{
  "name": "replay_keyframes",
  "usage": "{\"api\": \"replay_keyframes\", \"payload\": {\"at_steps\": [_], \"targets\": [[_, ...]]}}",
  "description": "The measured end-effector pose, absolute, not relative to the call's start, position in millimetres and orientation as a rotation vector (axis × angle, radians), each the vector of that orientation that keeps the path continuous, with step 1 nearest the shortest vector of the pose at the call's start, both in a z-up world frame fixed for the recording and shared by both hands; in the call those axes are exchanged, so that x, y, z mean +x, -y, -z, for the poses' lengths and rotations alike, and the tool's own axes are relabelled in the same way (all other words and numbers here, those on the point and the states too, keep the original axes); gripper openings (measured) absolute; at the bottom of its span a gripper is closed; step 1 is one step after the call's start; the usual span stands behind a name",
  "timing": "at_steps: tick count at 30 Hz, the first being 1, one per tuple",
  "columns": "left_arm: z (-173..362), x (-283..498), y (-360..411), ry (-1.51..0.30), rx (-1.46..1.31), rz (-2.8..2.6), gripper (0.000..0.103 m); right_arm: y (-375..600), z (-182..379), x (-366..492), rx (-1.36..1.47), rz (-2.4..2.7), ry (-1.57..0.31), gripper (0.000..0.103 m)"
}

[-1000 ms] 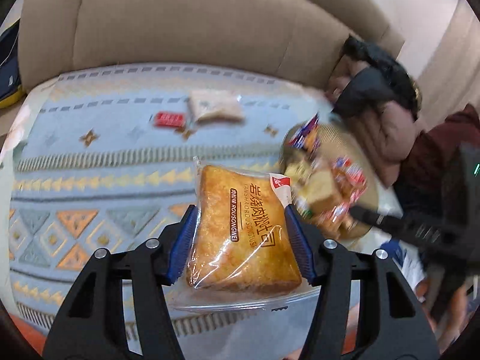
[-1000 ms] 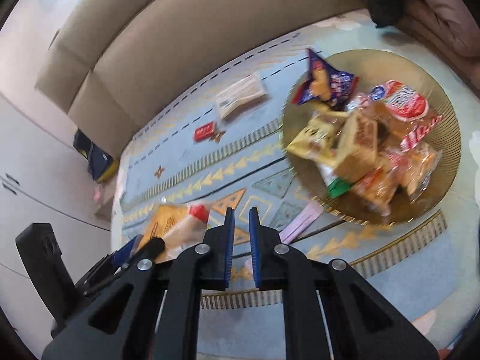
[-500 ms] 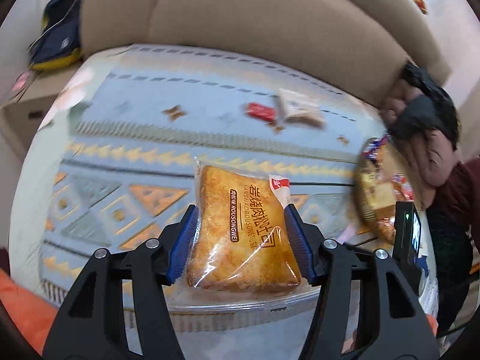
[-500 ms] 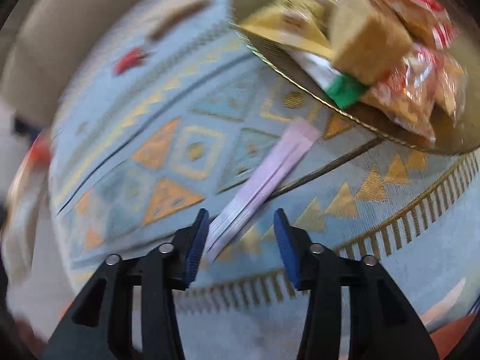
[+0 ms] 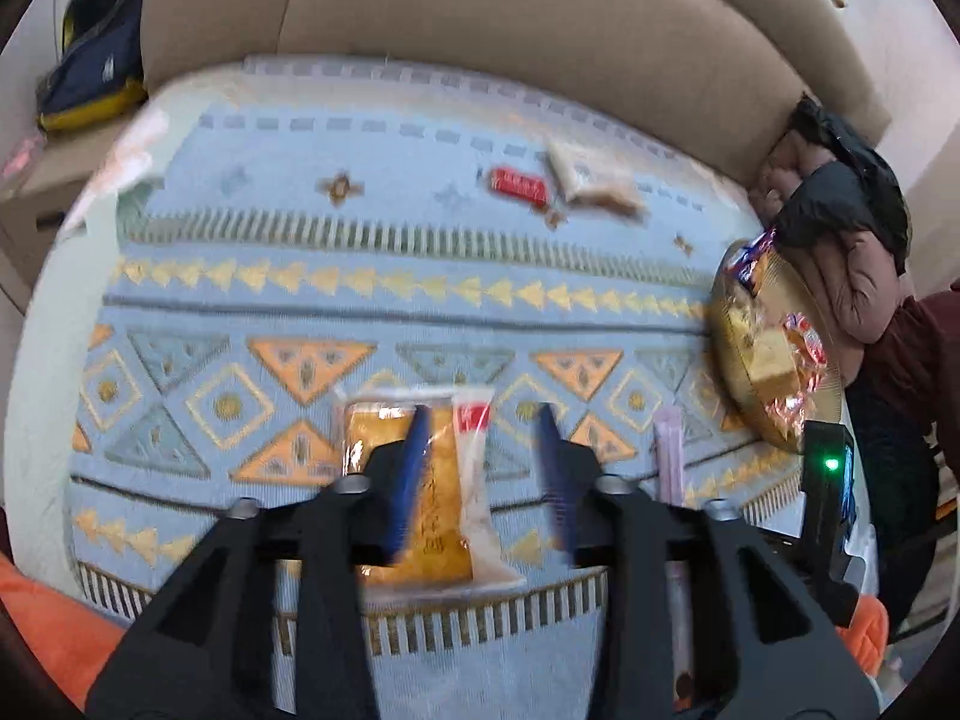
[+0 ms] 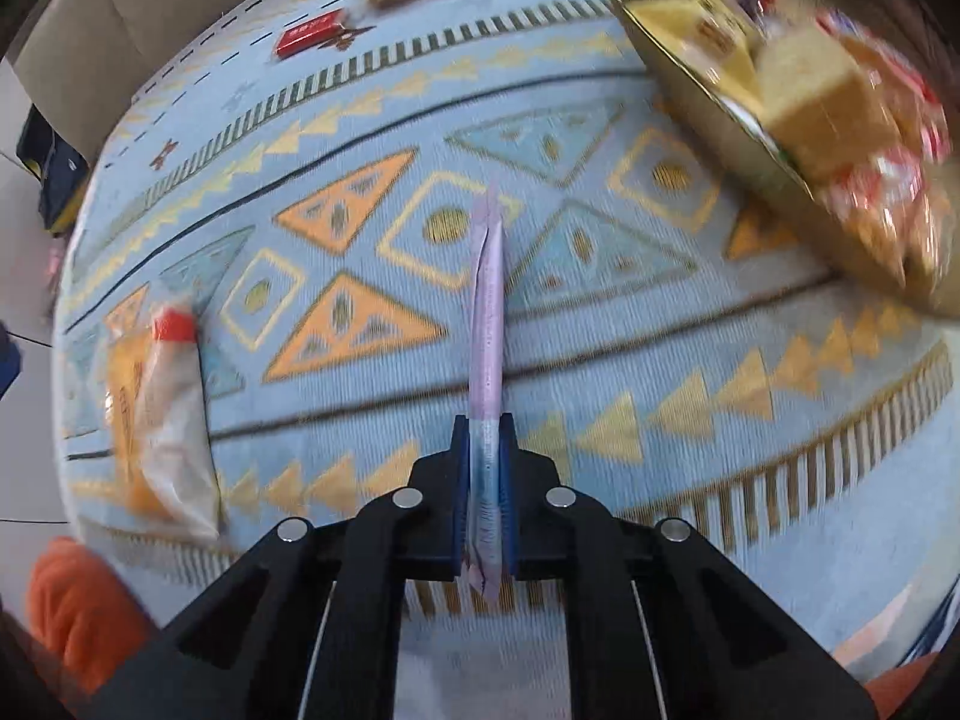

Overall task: Organize snacks
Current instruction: 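Carry both items to the gold plate and release them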

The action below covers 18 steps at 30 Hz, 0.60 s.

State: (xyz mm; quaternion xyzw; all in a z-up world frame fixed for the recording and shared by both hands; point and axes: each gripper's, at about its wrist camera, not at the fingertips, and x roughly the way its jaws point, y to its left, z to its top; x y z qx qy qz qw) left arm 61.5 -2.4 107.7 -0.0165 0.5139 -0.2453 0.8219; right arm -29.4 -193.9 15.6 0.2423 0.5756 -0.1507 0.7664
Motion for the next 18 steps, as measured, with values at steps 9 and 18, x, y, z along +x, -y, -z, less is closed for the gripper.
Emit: {"api": "replay_keyframes", "payload": {"at_steps": [9, 18], "targets": [[-23.9, 69.3, 10.7, -1.328, 0.046, 0.443, 0.081, 193.2, -12.3, -36.5, 0.484, 0.305, -1.250, 0.009], [-47.5, 61.7, 13.9, -1.225, 0.041, 0.449, 0.068, 198.4, -15.4, -38.9, 0.694, 0.080, -1.170, 0.008]]}}
